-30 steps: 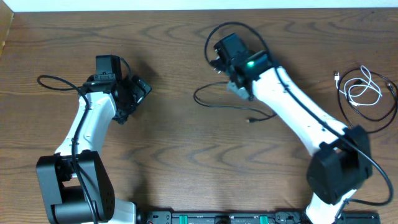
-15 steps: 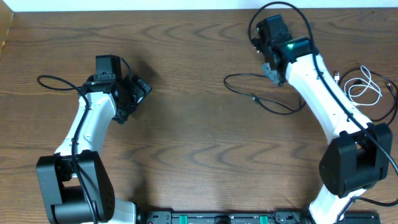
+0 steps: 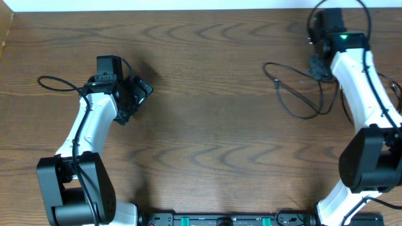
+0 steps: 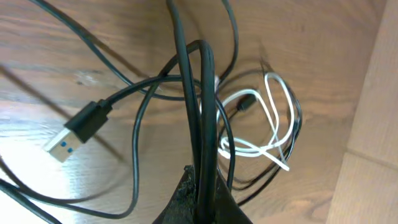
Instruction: Untangle cables
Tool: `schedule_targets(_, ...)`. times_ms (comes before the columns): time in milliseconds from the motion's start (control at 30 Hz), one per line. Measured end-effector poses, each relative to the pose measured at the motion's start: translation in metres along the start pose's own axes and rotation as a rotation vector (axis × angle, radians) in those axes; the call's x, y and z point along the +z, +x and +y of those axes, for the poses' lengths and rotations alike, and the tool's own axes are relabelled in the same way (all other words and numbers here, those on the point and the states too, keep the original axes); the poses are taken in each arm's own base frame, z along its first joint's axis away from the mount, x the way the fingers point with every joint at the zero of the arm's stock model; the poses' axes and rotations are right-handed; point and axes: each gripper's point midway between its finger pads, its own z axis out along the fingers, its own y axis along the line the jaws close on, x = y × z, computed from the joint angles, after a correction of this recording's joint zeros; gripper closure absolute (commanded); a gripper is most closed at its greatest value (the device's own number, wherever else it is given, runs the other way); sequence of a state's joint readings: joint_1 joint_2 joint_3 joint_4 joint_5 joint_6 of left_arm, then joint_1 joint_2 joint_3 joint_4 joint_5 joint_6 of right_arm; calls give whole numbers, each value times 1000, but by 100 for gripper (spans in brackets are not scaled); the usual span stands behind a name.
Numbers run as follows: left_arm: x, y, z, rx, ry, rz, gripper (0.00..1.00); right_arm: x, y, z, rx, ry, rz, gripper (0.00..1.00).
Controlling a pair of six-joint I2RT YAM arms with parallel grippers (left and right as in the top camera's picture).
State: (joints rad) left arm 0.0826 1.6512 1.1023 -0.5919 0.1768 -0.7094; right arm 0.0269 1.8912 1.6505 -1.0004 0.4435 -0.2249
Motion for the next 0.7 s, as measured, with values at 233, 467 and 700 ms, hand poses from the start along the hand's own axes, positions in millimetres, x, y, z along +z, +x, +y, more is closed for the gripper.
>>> schedule_targets(233, 0, 0, 0, 0, 0, 0, 0, 12, 10, -11, 75, -83, 19, 99)
schedule_targets(467, 0, 0, 0, 0, 0, 0, 0, 13, 10, -10, 109, -117, 12, 87)
schedule_targets(700, 0, 0, 0, 0, 0, 0, 1, 13, 9, -8, 118, -125, 10, 1)
